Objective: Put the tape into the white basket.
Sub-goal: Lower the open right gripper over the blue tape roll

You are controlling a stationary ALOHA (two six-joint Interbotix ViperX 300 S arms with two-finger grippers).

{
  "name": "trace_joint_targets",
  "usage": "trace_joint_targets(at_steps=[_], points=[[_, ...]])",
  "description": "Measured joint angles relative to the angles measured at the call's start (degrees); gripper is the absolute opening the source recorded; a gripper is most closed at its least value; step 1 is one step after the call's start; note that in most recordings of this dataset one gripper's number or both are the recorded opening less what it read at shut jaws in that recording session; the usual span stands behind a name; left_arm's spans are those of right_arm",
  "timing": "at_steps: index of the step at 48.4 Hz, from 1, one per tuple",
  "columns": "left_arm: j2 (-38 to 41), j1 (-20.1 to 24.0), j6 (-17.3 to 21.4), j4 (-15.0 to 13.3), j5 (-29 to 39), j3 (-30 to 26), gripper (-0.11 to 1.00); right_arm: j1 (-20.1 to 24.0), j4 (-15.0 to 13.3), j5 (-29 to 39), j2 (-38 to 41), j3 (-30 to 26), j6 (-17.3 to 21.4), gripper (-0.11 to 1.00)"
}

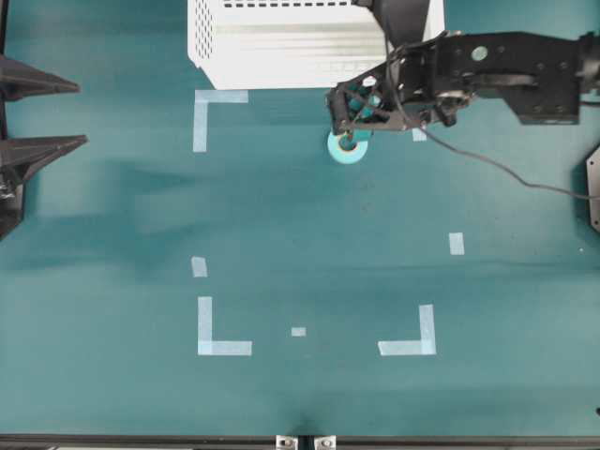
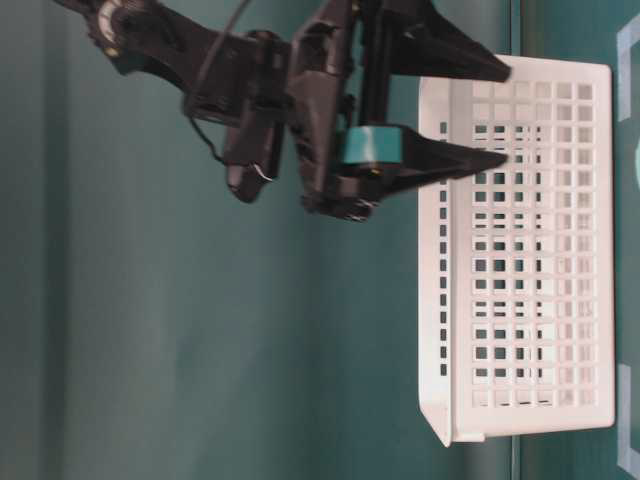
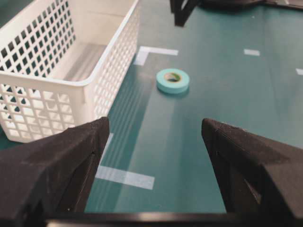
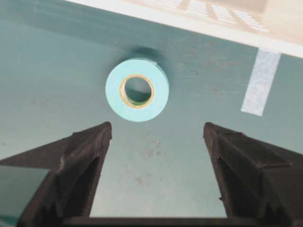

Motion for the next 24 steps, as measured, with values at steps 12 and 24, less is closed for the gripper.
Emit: trace_joint_targets(at_steps=[12,24], points=[[0.00,0.09,-0.18,0.00,0.44,0.00,0.86,-0.09,0.00,-2.55,2.55,0.00,0.00,0.87],[0.00,0.09,-0.18,0.00,0.53,0.00,0.86,-0.09,0.00,-4.83,3.87,0.18,-0.18,0.95]])
